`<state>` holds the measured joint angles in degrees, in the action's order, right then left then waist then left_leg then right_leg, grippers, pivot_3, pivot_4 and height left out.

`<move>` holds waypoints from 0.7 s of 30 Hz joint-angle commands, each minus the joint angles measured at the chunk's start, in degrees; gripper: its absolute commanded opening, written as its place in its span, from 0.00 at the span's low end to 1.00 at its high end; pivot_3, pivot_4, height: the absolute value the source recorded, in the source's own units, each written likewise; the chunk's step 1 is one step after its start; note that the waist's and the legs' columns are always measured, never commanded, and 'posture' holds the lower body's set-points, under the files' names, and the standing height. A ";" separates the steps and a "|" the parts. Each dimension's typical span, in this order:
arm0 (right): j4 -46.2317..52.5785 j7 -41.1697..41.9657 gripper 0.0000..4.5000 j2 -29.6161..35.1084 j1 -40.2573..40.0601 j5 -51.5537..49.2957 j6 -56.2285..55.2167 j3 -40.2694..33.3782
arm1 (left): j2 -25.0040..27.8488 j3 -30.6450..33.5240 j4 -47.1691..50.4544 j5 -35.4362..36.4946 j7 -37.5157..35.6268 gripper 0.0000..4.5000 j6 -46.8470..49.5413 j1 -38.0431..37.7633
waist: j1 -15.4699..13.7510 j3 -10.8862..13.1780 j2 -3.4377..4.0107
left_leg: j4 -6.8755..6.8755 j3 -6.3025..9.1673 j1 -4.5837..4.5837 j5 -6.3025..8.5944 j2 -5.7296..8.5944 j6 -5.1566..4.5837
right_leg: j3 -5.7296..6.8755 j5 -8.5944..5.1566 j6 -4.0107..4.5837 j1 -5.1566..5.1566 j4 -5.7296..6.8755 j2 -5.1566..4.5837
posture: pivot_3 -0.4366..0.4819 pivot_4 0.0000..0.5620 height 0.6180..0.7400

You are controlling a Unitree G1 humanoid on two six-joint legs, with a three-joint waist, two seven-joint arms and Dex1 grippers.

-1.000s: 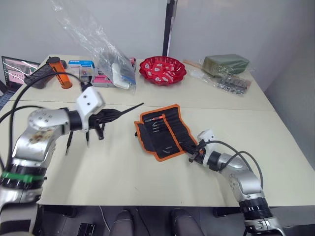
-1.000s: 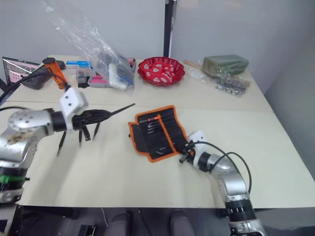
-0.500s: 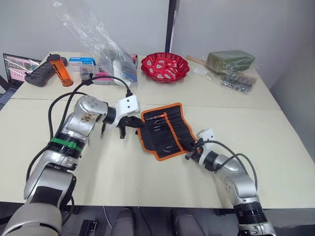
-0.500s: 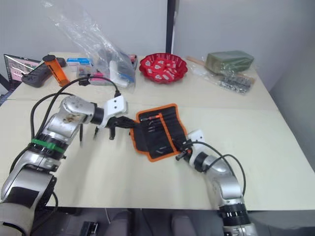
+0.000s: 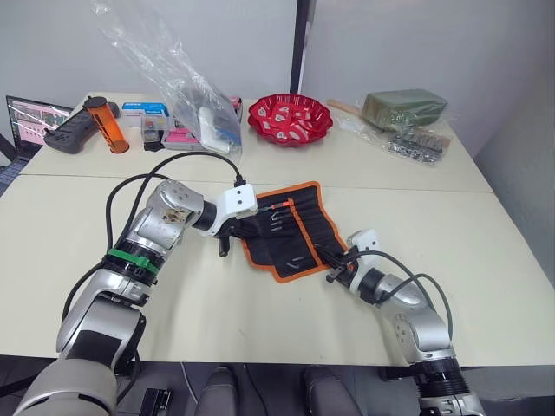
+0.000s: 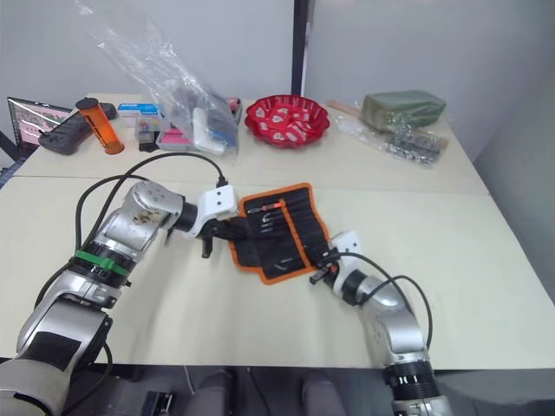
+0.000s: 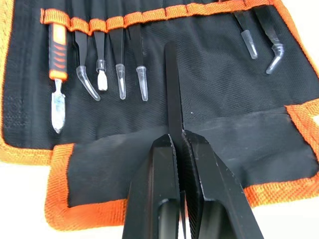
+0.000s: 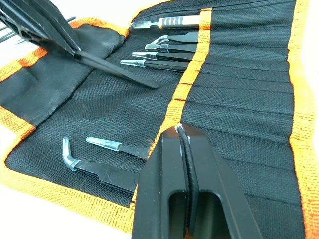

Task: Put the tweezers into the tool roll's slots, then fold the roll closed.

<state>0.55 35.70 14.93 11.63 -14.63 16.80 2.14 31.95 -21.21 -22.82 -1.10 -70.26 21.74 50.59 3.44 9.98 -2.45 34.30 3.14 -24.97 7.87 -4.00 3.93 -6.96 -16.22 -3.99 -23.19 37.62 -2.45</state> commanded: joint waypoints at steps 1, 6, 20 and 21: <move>-1.25 -0.09 0.00 0.05 -1.06 0.34 1.04 1.15 | -1.63 -0.09 1.79 -1.00 1.92 0.01 1.34 0.45 | -0.07 0.00 0.00 | 0.04 0.01 0.00 0.00 0.00 0.00 | 0.00 0.00 0.00 0.00 0.03 0.00 | 0.48 0.27 0.91; -1.37 0.09 0.00 0.26 -0.41 0.13 1.46 1.09 | -3.55 -0.47 -1.07 -3.03 4.00 0.01 1.82 1.99 | -0.19 0.00 0.00 | 0.12 0.01 0.01 0.00 0.01 0.00 | -0.01 0.00 -0.01 0.01 0.09 0.00 | 0.48 0.27 0.91; -2.14 -0.04 0.00 0.13 -0.41 0.69 1.86 1.76 | -9.70 -0.80 -9.86 -4.54 5.87 0.01 -3.93 4.48 | -0.61 0.00 0.00 | 0.40 0.03 0.01 0.00 0.03 0.00 | -0.01 -0.02 -0.03 0.04 0.32 0.00 | 0.48 0.27 0.91; -2.35 -0.04 0.00 0.16 -0.26 0.77 1.84 1.80 | -10.14 -0.60 -10.97 -4.51 5.95 0.01 -4.53 4.89 | -0.59 0.00 0.00 | 0.42 0.03 0.01 0.00 0.03 0.00 | -0.01 -0.02 -0.03 0.04 0.34 0.00 | 0.48 0.27 0.91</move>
<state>-0.30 35.53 15.05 12.10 -14.61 17.04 2.05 22.25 -21.55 -33.03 -5.12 -64.48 18.73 53.86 2.85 9.98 -2.45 34.73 3.17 -24.95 7.88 -3.97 3.93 -6.98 -16.24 -4.03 -23.15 37.97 -2.44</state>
